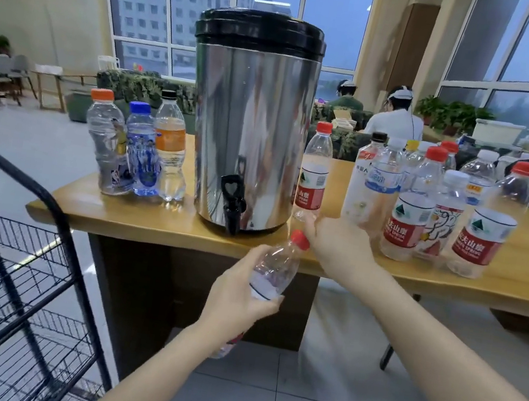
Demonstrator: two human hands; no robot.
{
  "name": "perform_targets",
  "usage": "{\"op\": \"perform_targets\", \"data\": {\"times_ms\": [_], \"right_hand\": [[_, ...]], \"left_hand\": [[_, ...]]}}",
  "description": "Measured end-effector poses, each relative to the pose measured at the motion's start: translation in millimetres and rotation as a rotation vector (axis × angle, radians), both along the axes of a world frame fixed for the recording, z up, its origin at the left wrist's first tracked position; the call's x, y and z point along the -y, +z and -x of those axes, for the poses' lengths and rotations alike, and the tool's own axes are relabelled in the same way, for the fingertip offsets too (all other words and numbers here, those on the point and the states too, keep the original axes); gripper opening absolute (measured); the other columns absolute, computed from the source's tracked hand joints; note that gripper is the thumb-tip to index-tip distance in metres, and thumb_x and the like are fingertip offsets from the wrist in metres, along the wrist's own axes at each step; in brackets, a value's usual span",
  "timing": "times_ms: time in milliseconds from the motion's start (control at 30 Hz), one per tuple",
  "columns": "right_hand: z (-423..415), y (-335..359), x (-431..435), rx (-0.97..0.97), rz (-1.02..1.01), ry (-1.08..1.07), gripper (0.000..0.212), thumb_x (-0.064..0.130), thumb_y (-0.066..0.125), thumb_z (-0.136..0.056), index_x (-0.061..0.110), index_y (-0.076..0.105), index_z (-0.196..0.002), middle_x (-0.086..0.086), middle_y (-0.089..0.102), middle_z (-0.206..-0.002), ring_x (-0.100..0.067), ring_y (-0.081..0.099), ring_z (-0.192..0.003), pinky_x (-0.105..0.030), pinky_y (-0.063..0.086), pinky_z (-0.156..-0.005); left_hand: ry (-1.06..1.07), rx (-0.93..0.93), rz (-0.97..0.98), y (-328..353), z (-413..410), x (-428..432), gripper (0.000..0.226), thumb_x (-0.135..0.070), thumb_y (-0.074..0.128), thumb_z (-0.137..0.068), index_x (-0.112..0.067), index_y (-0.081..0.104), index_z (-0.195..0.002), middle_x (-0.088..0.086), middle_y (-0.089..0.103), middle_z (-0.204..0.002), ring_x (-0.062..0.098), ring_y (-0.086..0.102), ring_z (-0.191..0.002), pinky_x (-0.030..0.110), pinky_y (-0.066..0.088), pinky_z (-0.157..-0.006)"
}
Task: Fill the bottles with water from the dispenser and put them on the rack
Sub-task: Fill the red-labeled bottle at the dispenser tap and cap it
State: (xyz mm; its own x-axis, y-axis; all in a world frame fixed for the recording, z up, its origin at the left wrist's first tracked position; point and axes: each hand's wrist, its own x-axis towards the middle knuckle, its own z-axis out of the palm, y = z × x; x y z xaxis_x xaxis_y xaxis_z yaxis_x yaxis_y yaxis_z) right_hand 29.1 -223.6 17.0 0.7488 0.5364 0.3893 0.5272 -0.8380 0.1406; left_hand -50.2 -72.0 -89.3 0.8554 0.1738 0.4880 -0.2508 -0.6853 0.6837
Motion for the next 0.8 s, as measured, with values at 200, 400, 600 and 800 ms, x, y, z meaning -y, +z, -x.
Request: {"op": "perform_targets", "data": {"times_ms": [200,400,600,800], "right_hand": [[-6,-9,-17,-0.414,-0.202,-0.031,0.076,0.067,0.014,-0.094,0.013,0.065,-0.08,-0.005,0.063,-0.079,-0.021,0.059,-0.073,-0.034,0.044,-0.066],[-6,-28,-16,-0.22,-0.133,0.008,0.065,0.051,0.024,-0.101,0.012,0.06,-0.063,0.003,0.048,-0.057,-0.013,0.044,-0.053,-0.027,0.027,-0.049],[-17,-30,-16,-0.365,0.021,0.336,0.048,0.052,0.022,-0.101,0.032,0.051,-0.068,0.01,0.055,-0.067,-0.005,0.049,-0.062,-0.02,0.028,-0.055],[-34,-34,-12,-0.693,-0.068,0.534,0.034,0.056,0.032,-0.094,0.031,0.054,-0.09,0.012,0.058,-0.084,-0.005,0.055,-0.078,-0.023,0.042,-0.072]], "left_hand": [[0.25,0.112,-0.391,-9,-6,-10,0.088,-0.032,0.086,-0.067,-0.023,0.042,-0.142,-0.004,0.06,-0.123,0.016,0.06,-0.108,0.029,0.054,-0.085],[0.018,-0.048,-0.155,-21,-4,-24,0.084,-0.037,0.08,-0.069,-0.037,0.038,-0.142,-0.016,0.057,-0.127,0.005,0.055,-0.115,0.028,0.052,-0.095],[-0.399,-0.499,0.489,-25,7,-31,0.063,-0.025,0.083,-0.075,-0.042,0.05,-0.126,-0.007,0.068,-0.114,0.011,0.066,-0.106,0.037,0.055,-0.095],[-0.683,-0.716,0.739,-28,2,-50,0.061,-0.023,0.076,-0.072,-0.019,0.052,-0.129,0.012,0.067,-0.113,0.027,0.068,-0.095,0.04,0.055,-0.088]]}}
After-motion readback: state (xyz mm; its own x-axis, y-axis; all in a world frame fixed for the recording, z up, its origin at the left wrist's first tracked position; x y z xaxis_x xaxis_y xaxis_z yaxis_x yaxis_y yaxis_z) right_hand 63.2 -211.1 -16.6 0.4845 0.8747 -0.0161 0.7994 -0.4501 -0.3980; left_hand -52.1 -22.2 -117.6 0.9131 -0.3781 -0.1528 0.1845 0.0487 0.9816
